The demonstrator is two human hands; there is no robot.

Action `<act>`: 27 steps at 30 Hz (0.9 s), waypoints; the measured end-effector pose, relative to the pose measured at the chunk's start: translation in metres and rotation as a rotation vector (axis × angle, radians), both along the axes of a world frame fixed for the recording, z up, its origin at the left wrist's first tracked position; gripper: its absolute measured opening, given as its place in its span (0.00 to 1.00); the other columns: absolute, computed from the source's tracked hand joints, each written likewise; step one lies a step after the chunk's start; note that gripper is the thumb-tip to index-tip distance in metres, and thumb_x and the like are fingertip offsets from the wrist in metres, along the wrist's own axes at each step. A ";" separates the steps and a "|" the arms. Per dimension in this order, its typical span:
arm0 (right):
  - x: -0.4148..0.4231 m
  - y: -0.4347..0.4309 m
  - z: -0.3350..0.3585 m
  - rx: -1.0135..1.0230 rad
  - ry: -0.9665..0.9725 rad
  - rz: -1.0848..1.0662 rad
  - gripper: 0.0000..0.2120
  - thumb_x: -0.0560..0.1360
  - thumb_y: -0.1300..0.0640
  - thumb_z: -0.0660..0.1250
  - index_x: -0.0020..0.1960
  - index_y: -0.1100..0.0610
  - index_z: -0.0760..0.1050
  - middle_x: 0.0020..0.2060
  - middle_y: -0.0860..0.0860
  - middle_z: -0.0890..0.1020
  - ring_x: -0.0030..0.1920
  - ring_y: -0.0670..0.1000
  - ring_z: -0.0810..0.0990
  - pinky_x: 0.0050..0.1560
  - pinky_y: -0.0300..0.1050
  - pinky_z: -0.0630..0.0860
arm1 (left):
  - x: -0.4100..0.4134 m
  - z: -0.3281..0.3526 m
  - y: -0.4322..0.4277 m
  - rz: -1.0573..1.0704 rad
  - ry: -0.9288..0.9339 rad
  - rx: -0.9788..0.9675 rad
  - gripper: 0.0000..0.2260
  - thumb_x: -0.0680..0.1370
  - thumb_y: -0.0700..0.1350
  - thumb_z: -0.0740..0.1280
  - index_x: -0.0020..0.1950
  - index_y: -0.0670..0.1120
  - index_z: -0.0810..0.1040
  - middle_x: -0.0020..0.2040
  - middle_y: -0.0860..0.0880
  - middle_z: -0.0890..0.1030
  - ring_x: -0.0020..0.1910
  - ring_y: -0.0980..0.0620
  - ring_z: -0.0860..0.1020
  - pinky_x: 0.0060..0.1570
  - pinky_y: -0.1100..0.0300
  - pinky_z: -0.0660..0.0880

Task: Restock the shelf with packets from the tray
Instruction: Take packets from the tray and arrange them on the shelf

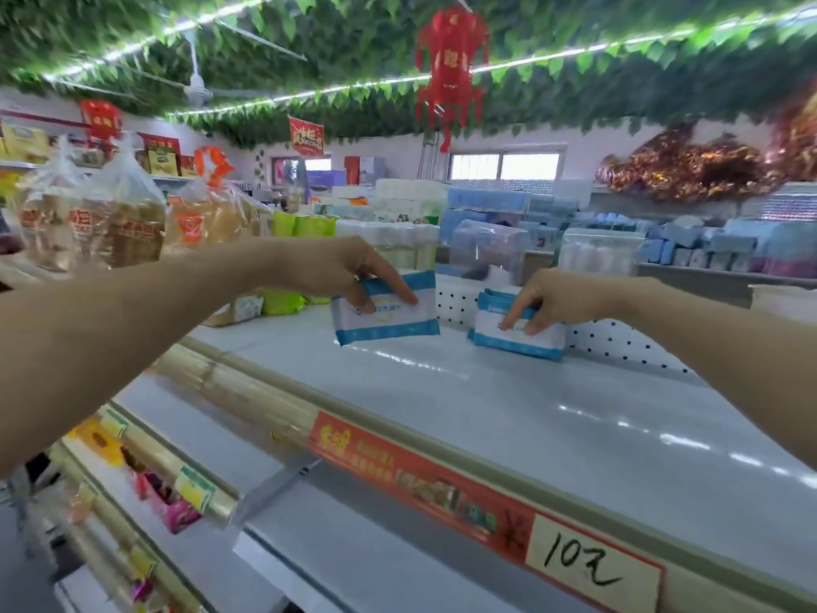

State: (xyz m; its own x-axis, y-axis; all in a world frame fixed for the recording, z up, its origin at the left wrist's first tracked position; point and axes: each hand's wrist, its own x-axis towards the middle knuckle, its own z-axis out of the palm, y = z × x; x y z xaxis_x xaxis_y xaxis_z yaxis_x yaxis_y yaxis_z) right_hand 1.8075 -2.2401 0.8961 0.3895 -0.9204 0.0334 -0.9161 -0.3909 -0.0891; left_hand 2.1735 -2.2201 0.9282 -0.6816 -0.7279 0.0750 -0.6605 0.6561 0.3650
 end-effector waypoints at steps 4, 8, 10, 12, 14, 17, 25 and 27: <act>0.002 -0.006 -0.002 -0.014 0.011 0.016 0.15 0.78 0.57 0.74 0.59 0.39 0.84 0.52 0.36 0.79 0.49 0.43 0.77 0.51 0.36 0.70 | -0.021 -0.001 -0.011 -0.011 -0.027 0.002 0.22 0.81 0.38 0.70 0.63 0.65 0.83 0.59 0.64 0.80 0.51 0.62 0.80 0.47 0.74 0.74; 0.005 -0.013 -0.005 -0.038 0.064 0.045 0.16 0.78 0.59 0.73 0.62 0.42 0.83 0.56 0.40 0.76 0.55 0.46 0.75 0.59 0.41 0.67 | -0.042 -0.006 -0.022 -0.025 -0.040 -0.010 0.22 0.80 0.38 0.71 0.63 0.66 0.83 0.61 0.61 0.80 0.53 0.57 0.80 0.48 0.70 0.76; 0.003 -0.016 -0.008 -0.074 0.133 0.052 0.18 0.78 0.58 0.72 0.64 0.42 0.82 0.64 0.43 0.72 0.64 0.48 0.70 0.68 0.46 0.66 | -0.050 -0.008 -0.025 -0.033 -0.048 -0.013 0.22 0.80 0.39 0.71 0.63 0.66 0.82 0.60 0.64 0.79 0.52 0.59 0.80 0.46 0.72 0.76; 0.001 -0.017 -0.011 -0.103 0.168 0.045 0.18 0.78 0.57 0.72 0.64 0.40 0.81 0.71 0.45 0.68 0.69 0.50 0.66 0.74 0.52 0.63 | -0.057 -0.011 -0.028 -0.042 -0.063 -0.019 0.22 0.81 0.39 0.71 0.63 0.67 0.82 0.60 0.65 0.78 0.52 0.59 0.80 0.44 0.74 0.76; 0.000 -0.017 -0.012 -0.131 0.181 0.051 0.17 0.79 0.55 0.73 0.63 0.37 0.81 0.74 0.45 0.66 0.71 0.51 0.64 0.76 0.54 0.62 | -0.063 -0.013 -0.032 -0.054 -0.071 -0.020 0.23 0.81 0.38 0.71 0.64 0.66 0.82 0.62 0.61 0.78 0.53 0.58 0.80 0.45 0.73 0.77; -0.004 -0.017 -0.011 -0.148 0.134 0.071 0.18 0.78 0.55 0.74 0.63 0.36 0.81 0.74 0.44 0.65 0.71 0.51 0.63 0.76 0.54 0.61 | -0.076 -0.017 -0.037 -0.059 -0.074 -0.033 0.23 0.81 0.36 0.69 0.65 0.64 0.82 0.65 0.57 0.77 0.53 0.56 0.80 0.46 0.70 0.79; -0.042 0.004 0.015 -0.169 -0.028 0.038 0.15 0.79 0.58 0.73 0.63 0.43 0.83 0.70 0.45 0.70 0.56 0.41 0.73 0.58 0.39 0.71 | -0.126 -0.021 -0.052 -0.120 -0.046 -0.017 0.21 0.80 0.35 0.71 0.64 0.60 0.83 0.63 0.61 0.73 0.51 0.58 0.79 0.45 0.70 0.79; -0.053 0.012 0.017 -0.187 -0.011 0.007 0.15 0.79 0.57 0.72 0.63 0.42 0.82 0.69 0.45 0.71 0.55 0.43 0.74 0.54 0.37 0.72 | -0.139 -0.024 -0.058 -0.145 -0.056 -0.023 0.20 0.79 0.34 0.71 0.63 0.58 0.84 0.66 0.56 0.74 0.52 0.55 0.80 0.46 0.69 0.80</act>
State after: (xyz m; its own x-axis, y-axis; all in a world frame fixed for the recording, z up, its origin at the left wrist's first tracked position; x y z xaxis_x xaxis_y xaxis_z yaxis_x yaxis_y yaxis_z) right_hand 1.7540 -2.2282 0.9132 0.3945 -0.8951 0.2080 -0.9127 -0.4078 -0.0240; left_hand 2.0349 -2.2781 0.9047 -0.7832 -0.6198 0.0498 -0.5767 0.7540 0.3143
